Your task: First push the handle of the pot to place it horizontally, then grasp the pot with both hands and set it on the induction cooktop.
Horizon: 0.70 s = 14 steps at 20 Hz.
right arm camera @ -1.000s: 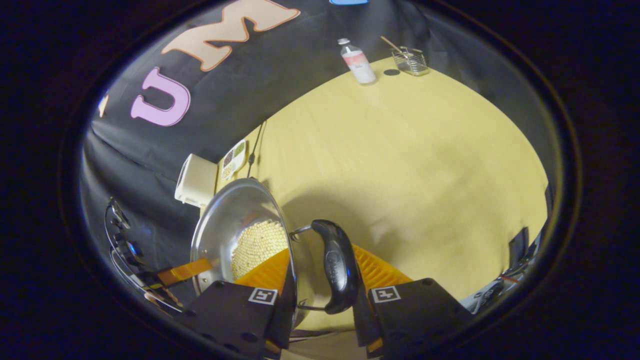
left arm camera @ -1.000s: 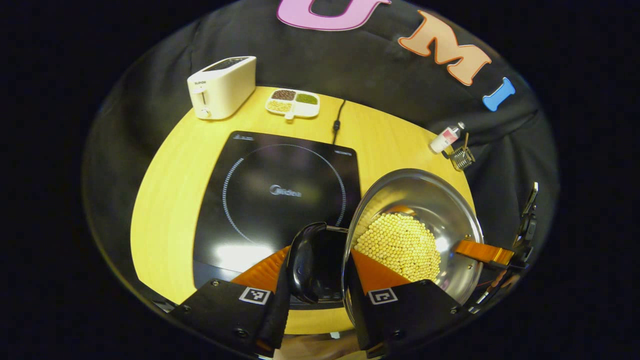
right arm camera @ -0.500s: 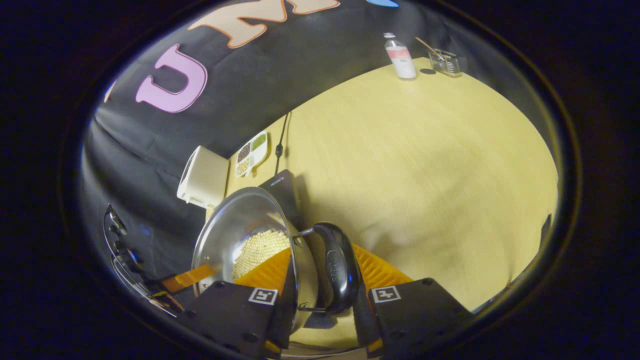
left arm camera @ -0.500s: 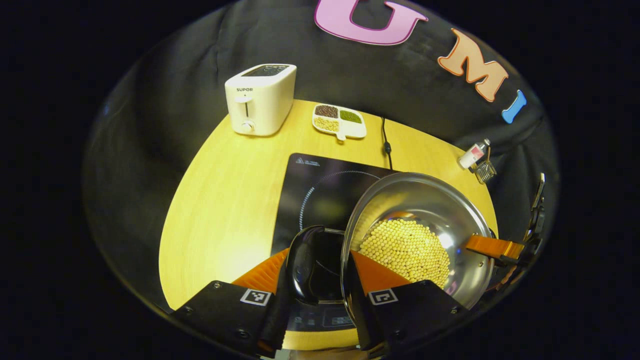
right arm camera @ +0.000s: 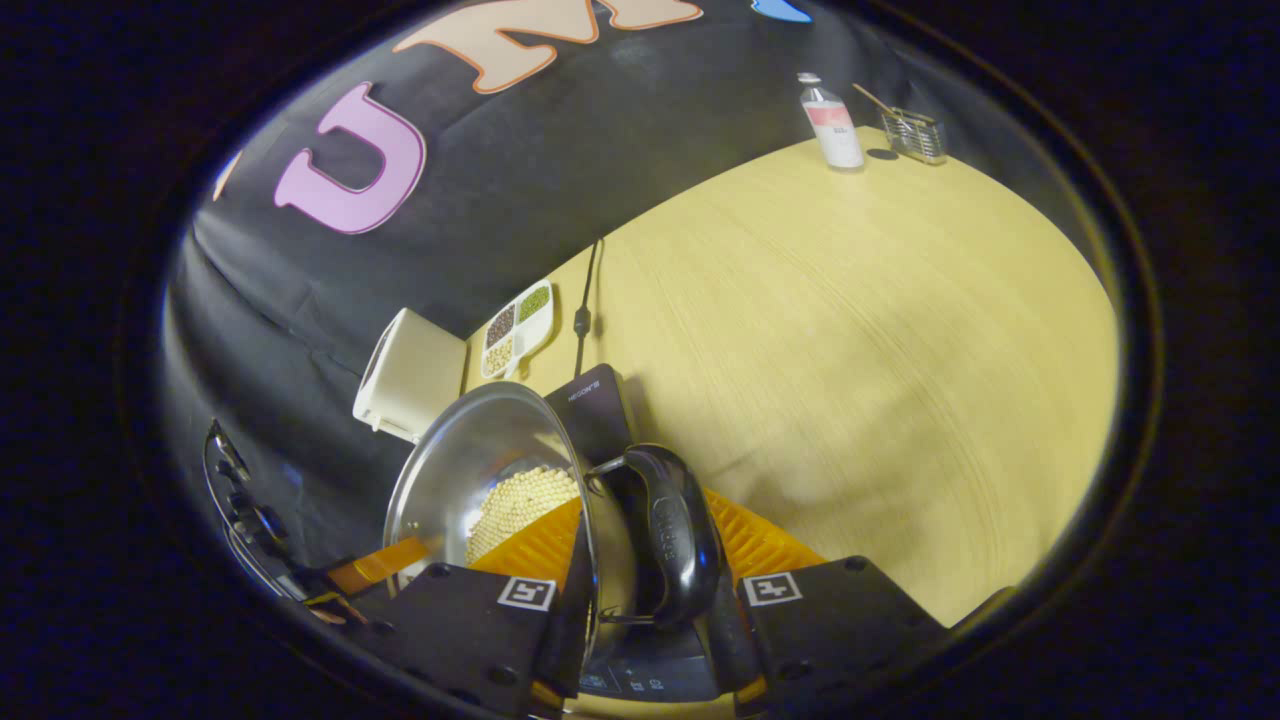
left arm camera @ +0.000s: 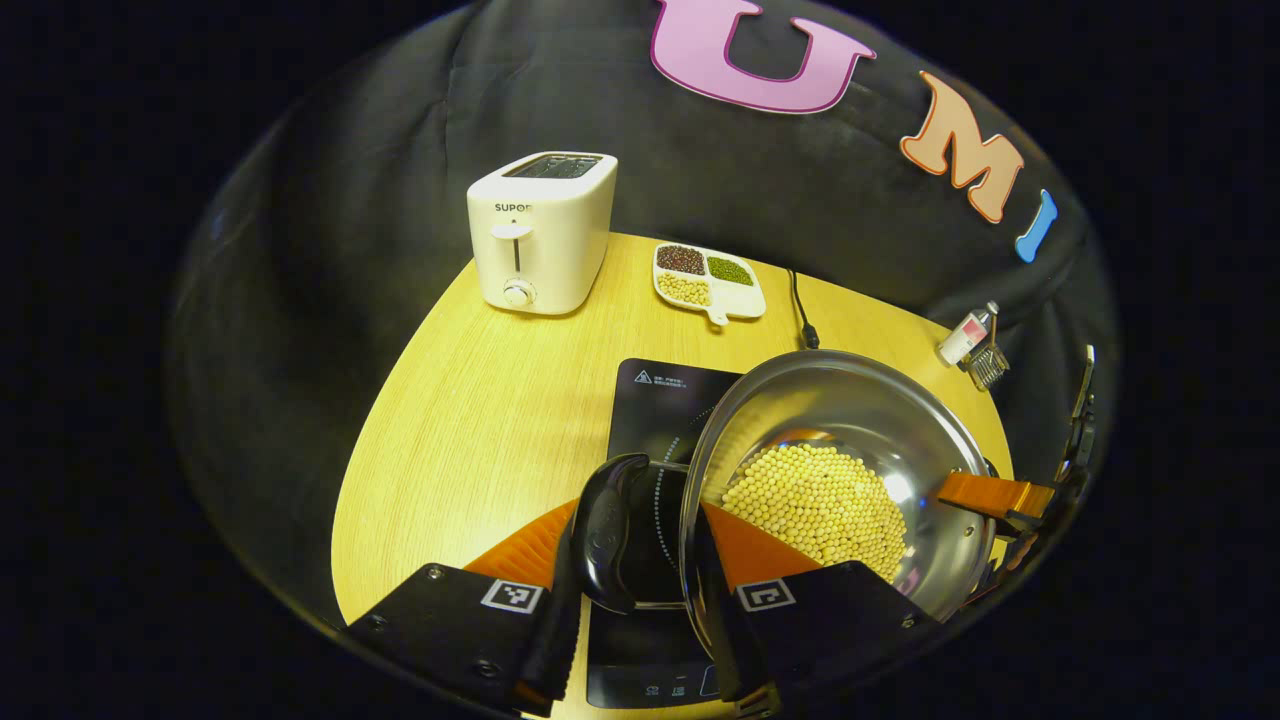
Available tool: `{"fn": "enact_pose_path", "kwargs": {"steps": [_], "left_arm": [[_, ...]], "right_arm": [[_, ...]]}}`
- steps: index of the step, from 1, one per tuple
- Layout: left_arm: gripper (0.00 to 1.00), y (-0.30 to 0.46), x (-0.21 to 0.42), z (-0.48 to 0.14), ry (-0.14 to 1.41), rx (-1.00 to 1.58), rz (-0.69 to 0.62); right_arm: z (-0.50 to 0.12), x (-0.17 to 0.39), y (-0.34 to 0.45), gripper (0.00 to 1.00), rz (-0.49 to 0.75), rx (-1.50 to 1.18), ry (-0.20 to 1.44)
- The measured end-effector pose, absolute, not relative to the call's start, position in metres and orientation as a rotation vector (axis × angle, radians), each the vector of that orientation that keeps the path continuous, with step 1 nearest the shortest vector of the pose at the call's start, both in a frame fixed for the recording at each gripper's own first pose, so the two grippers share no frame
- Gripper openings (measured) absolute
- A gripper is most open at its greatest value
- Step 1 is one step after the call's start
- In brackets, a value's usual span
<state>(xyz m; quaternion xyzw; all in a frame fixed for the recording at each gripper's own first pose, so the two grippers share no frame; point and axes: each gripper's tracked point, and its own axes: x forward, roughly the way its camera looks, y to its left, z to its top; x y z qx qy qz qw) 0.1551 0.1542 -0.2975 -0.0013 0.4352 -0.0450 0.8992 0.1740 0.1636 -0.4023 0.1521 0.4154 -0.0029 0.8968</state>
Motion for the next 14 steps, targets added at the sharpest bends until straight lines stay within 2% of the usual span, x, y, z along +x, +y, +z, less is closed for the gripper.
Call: {"fn": "enact_pose_path", "kwargs": {"steps": [2, 3, 6, 7, 8, 9, 10, 11, 12, 13, 14], "left_arm": [[0.56, 0.155, 0.155, -0.299, 0.894, -0.021, -0.089], [0.57, 0.157, 0.155, -0.301, 0.891, -0.034, -0.078], [0.64, 0.156, 0.157, -0.300, 0.838, -0.106, -0.054], [0.65, 0.156, 0.160, -0.300, 0.819, -0.121, -0.042], [0.74, 0.161, 0.162, -0.298, 0.796, -0.129, -0.016], [0.74, 0.164, 0.164, -0.296, 0.774, -0.140, 0.003], [0.85, 0.168, 0.164, -0.293, 0.748, -0.153, 0.023], [1.00, 0.167, 0.161, -0.287, 0.727, -0.170, 0.033], [0.97, 0.168, 0.158, -0.281, 0.707, -0.179, 0.047], [0.98, 0.171, 0.157, -0.274, 0.679, -0.182, 0.061], [0.98, 0.172, 0.157, -0.265, 0.646, -0.179, 0.070]], "right_arm": [[-0.404, 0.175, 0.164, 0.53, -0.004, 0.322, 0.851], [-0.406, 0.175, 0.165, 0.47, 0.003, 0.333, 0.852], [-0.417, 0.170, 0.166, 0.51, 0.005, 0.363, 0.862], [-0.414, 0.171, 0.166, 0.55, 0.016, 0.371, 0.847], [-0.411, 0.170, 0.169, 0.69, 0.029, 0.367, 0.825], [-0.408, 0.174, 0.164, 0.82, 0.027, 0.351, 0.791], [-0.398, 0.175, 0.161, 0.94, 0.030, 0.343, 0.758], [-0.389, 0.177, 0.155, 0.92, 0.031, 0.338, 0.722], [-0.379, 0.178, 0.150, 0.92, 0.028, 0.334, 0.681], [-0.368, 0.180, 0.143, 1.00, 0.024, 0.321, 0.641], [-0.356, 0.180, 0.135, 0.92, 0.019, 0.304, 0.599]]}}
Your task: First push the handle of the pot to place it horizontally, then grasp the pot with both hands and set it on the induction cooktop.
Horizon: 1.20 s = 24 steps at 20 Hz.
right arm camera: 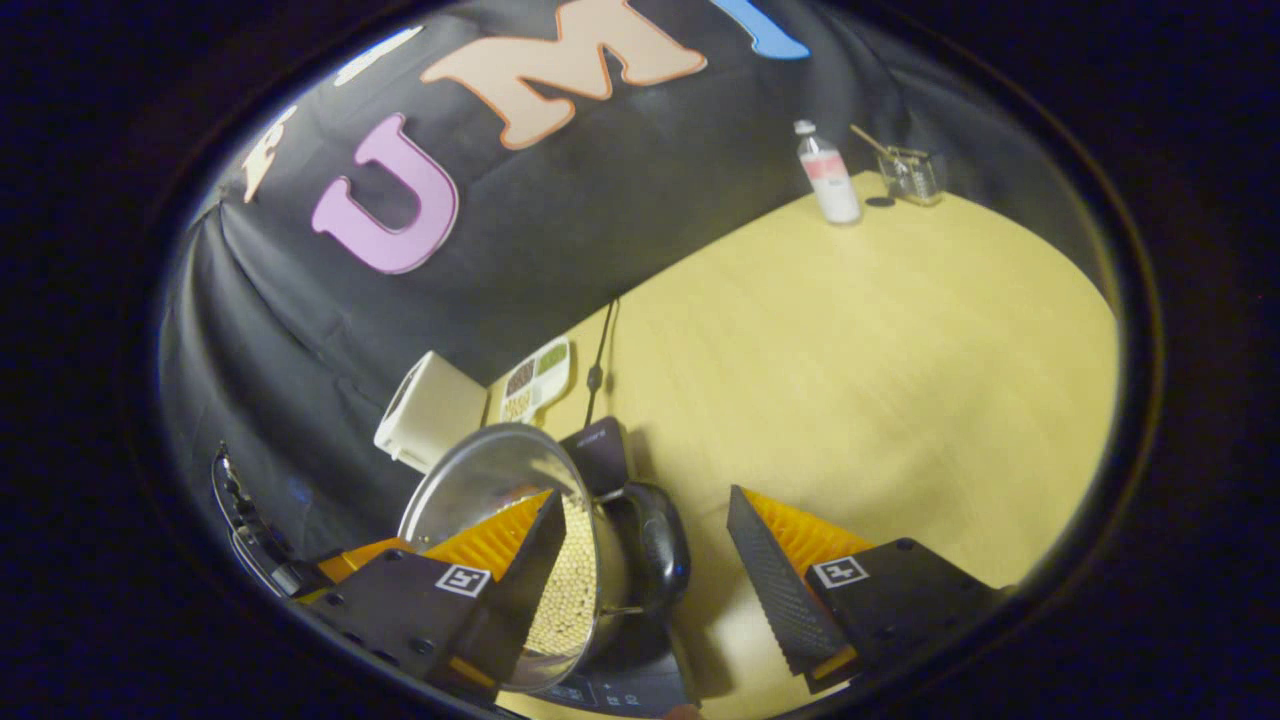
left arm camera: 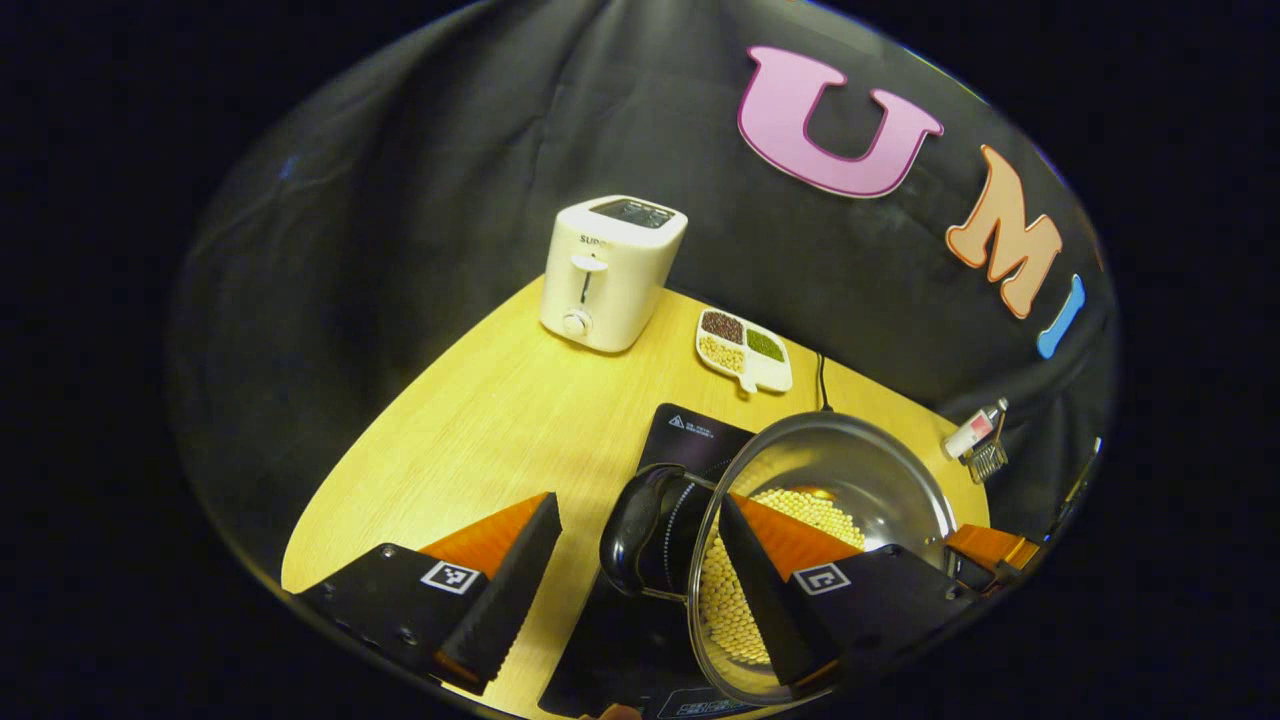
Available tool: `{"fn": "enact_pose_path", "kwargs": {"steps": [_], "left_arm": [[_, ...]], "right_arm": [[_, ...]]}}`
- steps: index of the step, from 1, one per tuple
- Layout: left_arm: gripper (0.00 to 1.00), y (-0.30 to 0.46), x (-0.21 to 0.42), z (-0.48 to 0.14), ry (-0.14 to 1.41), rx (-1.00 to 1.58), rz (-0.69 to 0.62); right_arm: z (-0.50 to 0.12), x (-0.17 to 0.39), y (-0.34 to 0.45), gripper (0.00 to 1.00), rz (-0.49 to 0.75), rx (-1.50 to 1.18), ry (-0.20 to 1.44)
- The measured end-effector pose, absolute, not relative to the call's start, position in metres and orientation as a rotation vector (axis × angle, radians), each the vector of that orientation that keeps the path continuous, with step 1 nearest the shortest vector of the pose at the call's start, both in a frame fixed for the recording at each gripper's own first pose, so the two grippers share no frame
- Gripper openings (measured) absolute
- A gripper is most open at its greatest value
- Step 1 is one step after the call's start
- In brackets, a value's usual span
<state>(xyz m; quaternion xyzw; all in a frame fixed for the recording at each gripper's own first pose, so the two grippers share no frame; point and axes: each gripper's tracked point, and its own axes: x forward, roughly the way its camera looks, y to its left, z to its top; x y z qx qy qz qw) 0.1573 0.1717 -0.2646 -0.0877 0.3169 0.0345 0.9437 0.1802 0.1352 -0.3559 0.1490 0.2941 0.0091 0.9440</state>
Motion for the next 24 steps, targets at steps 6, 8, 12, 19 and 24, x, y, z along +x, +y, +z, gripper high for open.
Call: {"fn": "enact_pose_path", "kwargs": {"steps": [6, 8, 12, 19, 24], "left_arm": [[0.98, 0.161, 0.146, -0.190, 0.436, 0.009, 0.087], [0.97, 0.139, 0.139, -0.163, 0.362, 0.048, 0.079], [0.96, 0.085, 0.115, -0.115, 0.214, 0.092, 0.115], [0.93, 0.008, 0.043, -0.046, 0.036, 0.052, 0.190], [0.96, -0.027, 0.010, -0.031, -0.020, 0.106, 0.209]], "right_arm": [[-0.269, 0.165, 0.094, 1.00, -0.003, 0.199, 0.387], [-0.237, 0.153, 0.079, 0.92, -0.001, 0.158, 0.328], [-0.173, 0.132, 0.051, 0.92, 0.054, 0.092, 0.237], [-0.082, 0.097, 0.002, 0.92, 0.169, -0.016, 0.084], [-0.054, 0.075, -0.036, 0.91, 0.171, -0.014, 0.023]]}}
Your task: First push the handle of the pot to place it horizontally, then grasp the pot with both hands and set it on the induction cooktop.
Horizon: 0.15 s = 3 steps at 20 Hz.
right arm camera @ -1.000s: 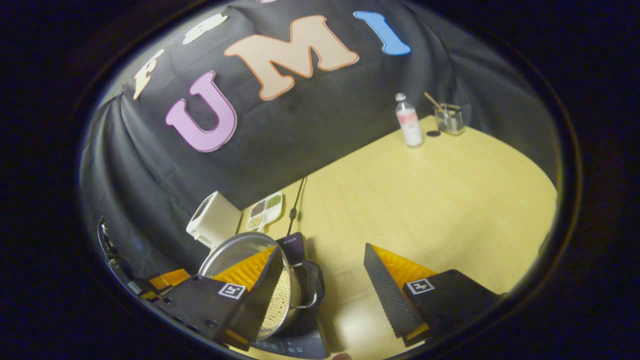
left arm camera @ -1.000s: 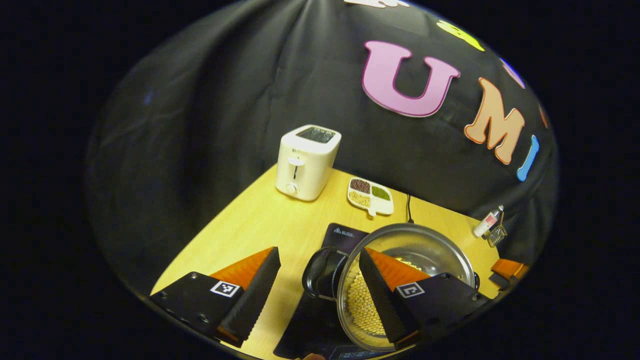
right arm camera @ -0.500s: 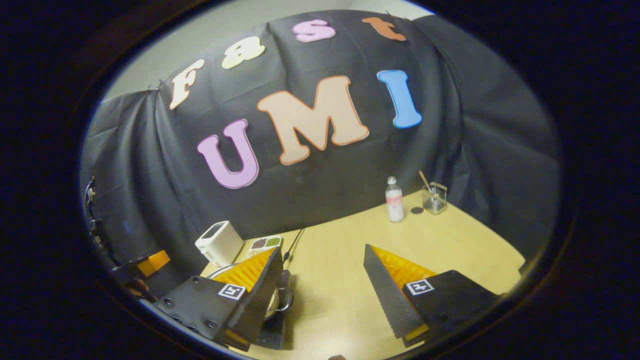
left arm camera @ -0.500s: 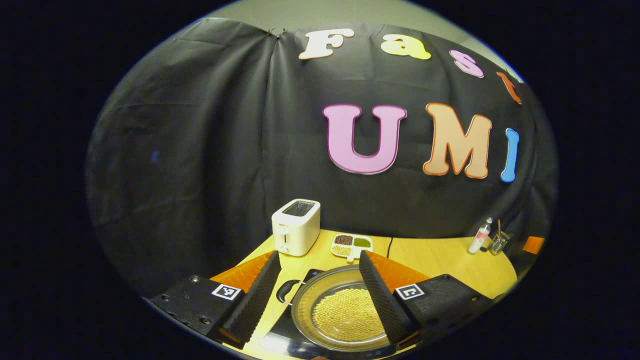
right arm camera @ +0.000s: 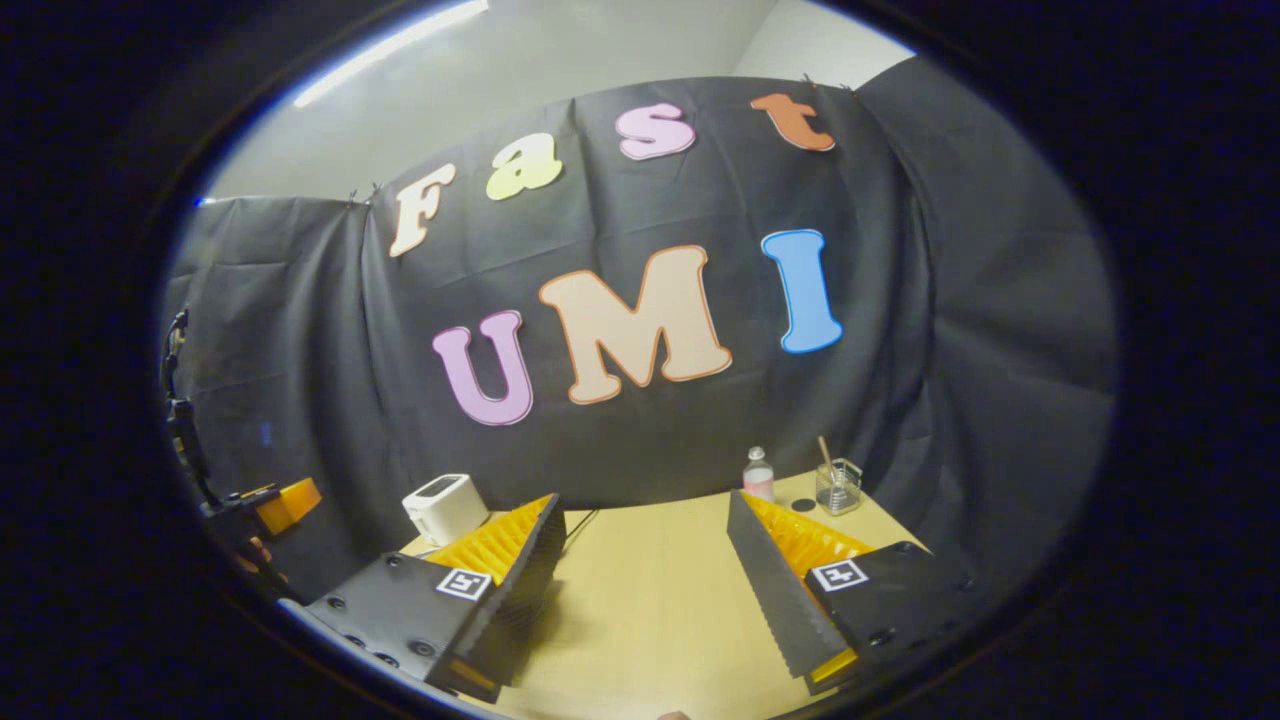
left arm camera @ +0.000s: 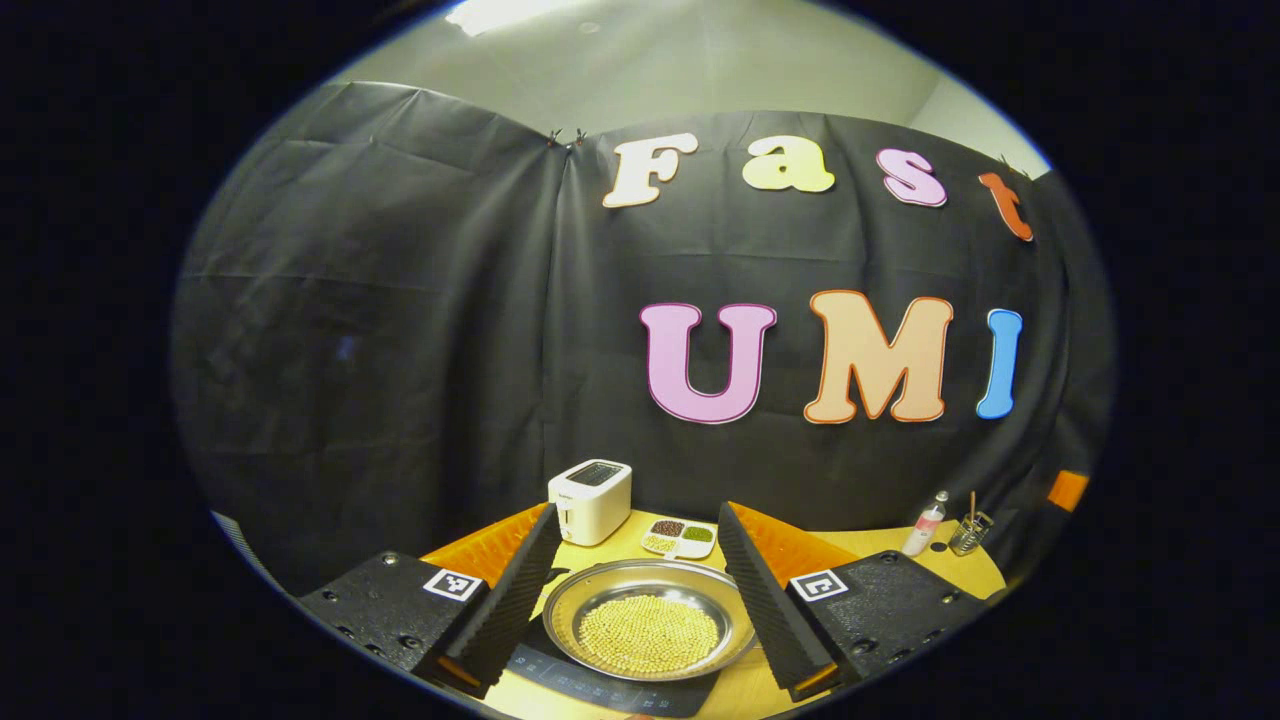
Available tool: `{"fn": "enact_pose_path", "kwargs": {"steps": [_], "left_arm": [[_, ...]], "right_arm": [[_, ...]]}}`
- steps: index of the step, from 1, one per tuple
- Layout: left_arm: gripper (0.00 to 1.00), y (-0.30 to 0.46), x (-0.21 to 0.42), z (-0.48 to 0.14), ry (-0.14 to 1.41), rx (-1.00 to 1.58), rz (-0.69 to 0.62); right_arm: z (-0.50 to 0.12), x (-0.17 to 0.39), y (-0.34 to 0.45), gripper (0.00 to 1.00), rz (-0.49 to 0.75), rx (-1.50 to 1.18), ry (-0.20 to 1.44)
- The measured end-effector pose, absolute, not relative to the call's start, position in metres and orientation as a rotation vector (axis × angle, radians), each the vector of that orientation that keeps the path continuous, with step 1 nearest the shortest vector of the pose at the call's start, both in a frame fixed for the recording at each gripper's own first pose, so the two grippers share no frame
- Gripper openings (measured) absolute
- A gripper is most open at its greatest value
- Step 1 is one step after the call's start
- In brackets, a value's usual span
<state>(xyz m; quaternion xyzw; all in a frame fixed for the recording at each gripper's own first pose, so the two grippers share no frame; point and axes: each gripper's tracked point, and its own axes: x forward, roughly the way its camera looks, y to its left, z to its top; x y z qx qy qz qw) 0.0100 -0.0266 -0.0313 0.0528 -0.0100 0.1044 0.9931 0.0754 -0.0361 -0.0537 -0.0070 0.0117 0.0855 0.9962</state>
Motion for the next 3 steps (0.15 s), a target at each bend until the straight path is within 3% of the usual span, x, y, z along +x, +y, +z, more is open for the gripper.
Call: {"fn": "enact_pose_path", "kwargs": {"steps": [1, 2, 3], "left_arm": [[0.92, -0.035, 0.005, -0.033, -0.016, 0.106, 0.202], [0.93, -0.044, 0.000, -0.037, -0.007, 0.106, 0.193], [0.93, -0.050, -0.003, -0.041, 0.008, 0.108, 0.184]], "right_arm": [[-0.048, 0.072, -0.042, 0.91, 0.169, -0.017, 0.012], [-0.043, 0.070, -0.051, 0.99, 0.164, -0.021, 0.001], [-0.040, 0.066, -0.058, 0.91, 0.157, -0.028, -0.006]]}}
